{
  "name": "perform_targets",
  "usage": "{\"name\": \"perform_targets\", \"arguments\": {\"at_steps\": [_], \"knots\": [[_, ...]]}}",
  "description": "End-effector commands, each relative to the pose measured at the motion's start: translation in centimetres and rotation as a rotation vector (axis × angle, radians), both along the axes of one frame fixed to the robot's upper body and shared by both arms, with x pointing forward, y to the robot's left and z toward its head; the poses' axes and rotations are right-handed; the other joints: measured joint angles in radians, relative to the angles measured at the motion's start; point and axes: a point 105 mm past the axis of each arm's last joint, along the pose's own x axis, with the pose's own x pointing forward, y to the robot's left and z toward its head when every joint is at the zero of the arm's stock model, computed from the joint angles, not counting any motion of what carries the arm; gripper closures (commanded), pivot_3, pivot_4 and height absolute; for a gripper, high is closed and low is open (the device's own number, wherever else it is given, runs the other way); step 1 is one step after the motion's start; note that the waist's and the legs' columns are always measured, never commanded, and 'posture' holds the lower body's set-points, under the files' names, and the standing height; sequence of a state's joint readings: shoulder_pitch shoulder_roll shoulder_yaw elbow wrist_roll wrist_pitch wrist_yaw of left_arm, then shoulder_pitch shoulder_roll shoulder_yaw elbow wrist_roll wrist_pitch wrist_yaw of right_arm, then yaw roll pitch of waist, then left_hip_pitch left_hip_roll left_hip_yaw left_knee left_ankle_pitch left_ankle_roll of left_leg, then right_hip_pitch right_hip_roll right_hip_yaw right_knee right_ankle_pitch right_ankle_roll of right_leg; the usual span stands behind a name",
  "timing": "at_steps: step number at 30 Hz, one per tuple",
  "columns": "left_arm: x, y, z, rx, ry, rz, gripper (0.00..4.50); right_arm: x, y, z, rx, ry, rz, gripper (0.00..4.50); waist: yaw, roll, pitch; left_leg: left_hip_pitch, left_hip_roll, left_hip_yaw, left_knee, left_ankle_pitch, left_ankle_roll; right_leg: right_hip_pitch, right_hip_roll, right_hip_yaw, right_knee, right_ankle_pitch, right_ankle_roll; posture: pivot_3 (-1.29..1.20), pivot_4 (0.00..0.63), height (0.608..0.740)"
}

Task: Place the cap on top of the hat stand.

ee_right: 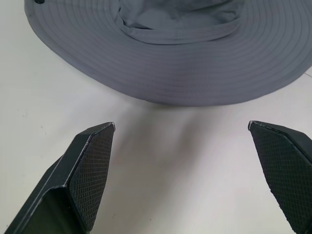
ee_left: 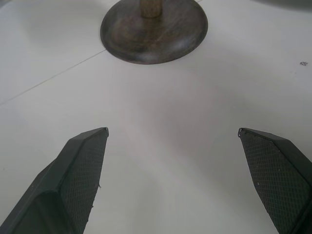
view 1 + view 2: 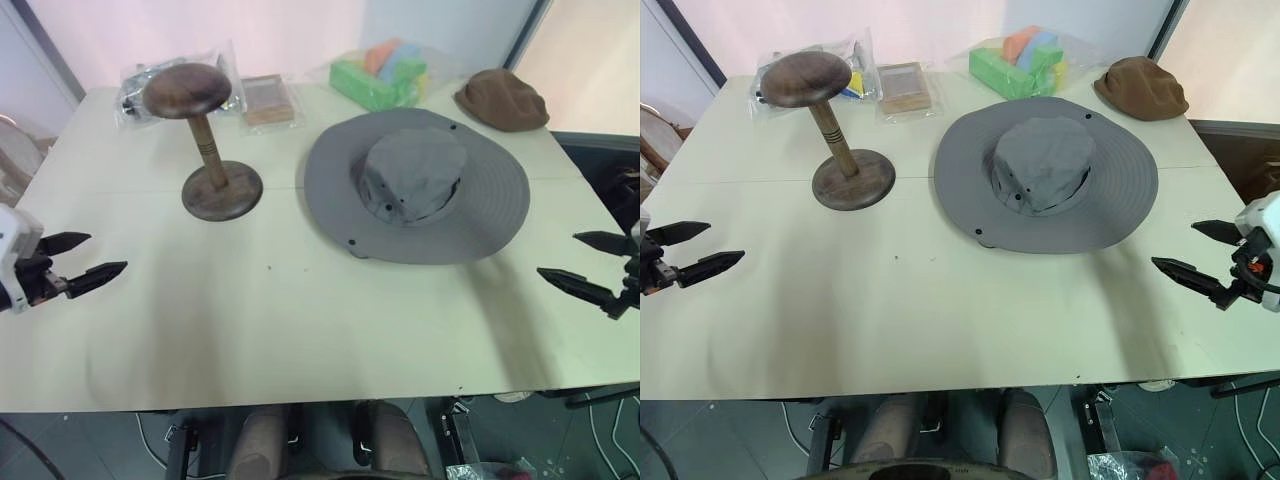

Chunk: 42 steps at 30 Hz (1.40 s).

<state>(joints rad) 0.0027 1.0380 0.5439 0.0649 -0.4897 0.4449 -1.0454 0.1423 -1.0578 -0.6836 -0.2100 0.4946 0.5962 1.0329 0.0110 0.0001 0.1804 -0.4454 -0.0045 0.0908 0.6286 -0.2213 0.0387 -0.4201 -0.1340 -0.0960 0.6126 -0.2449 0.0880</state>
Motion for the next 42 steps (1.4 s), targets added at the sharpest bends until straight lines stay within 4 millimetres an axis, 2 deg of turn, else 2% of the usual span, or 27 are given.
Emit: {"name": "perform_targets", "arguments": {"at_steps": [1,9,13,15,18,21,24,28,31,34,42], "knots": [[0.2,-0.1,1.1,0.034,-0.044,-0.013,0.00,-0.2,-0.2,0.8,-0.028,-0.040,-0.002,0.01,0.000,0.000,0.000,0.000,0.000,0.000,0.000,0.000,0.000,0.000,0.000,0.000,0.000,0.000,0.000,0.00,0.150,0.734],[1.0,-0.8,1.5,-0.013,-0.040,-0.041,0.00,-0.3,-0.4,1.0,-0.057,-0.075,-0.030,0.01,0.000,0.000,0.000,0.000,0.000,0.001,0.001,0.000,0.000,0.001,0.000,0.000,0.001,0.000,0.001,0.00,0.150,0.734],[1.7,-3.6,3.5,-0.095,-0.046,-0.184,0.00,-0.1,-0.5,2.0,-0.099,-0.113,-0.053,0.01,0.004,0.000,0.000,0.000,0.000,0.001,0.002,0.000,0.000,0.001,0.000,0.000,0.002,0.001,0.001,0.00,0.150,0.734],[2.1,-5.5,5.3,-0.122,-0.069,-0.277,0.00,-0.2,0.4,2.7,-0.150,-0.129,-0.024,0.01,0.005,-0.001,0.000,0.000,0.000,0.001,0.003,0.000,0.000,0.002,0.000,-0.001,0.002,0.001,0.002,0.00,0.150,0.734],[2.1,-8.2,7.5,-0.181,-0.063,-0.416,0.00,-0.8,2.2,3.4,-0.246,-0.152,0.042,0.01,0.002,-0.001,0.000,0.000,0.000,0.001,0.004,0.000,0.000,0.006,0.001,-0.001,0.002,0.002,0.003,0.00,0.150,0.734],[1.3,-11.1,8.3,-0.183,-0.007,-0.604,0.00,-1.4,5.0,3.4,-0.345,-0.182,0.121,0.01,-0.001,-0.001,0.000,0.002,0.000,0.001,0.004,0.001,0.000,0.009,0.002,-0.002,0.002,0.004,0.007,0.00,0.150,0.734],[0.6,-13.8,7.5,-0.088,0.060,-0.779,0.00,-1.5,7.5,2.4,-0.464,-0.218,0.170,0.01,0.001,-0.001,0.000,0.003,0.000,0.002,0.004,0.004,-0.002,0.009,0.004,-0.002,0.003,0.003,0.008,0.00,0.150,0.734],[0.5,-15.5,6.6,-0.036,0.094,-0.897,0.00,-0.7,8.6,0.4,-0.663,-0.287,0.168,0.01,0.002,-0.001,0.000,0.002,0.000,0.002,0.006,0.003,-0.003,0.009,0.006,-0.002,0.003,0.002,0.005,0.00,0.150,0.734],[0.9,-16.3,6.5,-0.031,0.091,-0.940,0.00,0.1,9.3,-1.1,-0.730,-0.326,0.170,0.01,0.003,-0.002,0.000,0.001,0.000,0.002,0.009,0.003,-0.003,0.010,0.005,-0.002,0.003,0.001,0.004,0.00,0.150,0.734],[1.3,-17.3,6.5,-0.037,0.080,-0.978,0.00,1.3,10.2,-3.2,-0.748,-0.360,0.163,0.01,0.002,-0.003,0.000,0.001,0.001,0.000,0.012,0.001,0.000,0.011,0.005,-0.003,0.003,0.001,0.004,0.00,0.150,0.734],[1.7,-18.0,6.4,-0.030,0.063,-1.009,0.00,6.1,11.7,-5.8,-0.748,-0.433,0.120,0.01,-0.003,-0.003,0.001,-0.002,0.002,0.000,0.020,0.004,0.001,0.010,0.009,-0.003,0.008,0.001,0.004,0.00,0.150,0.734]]}}
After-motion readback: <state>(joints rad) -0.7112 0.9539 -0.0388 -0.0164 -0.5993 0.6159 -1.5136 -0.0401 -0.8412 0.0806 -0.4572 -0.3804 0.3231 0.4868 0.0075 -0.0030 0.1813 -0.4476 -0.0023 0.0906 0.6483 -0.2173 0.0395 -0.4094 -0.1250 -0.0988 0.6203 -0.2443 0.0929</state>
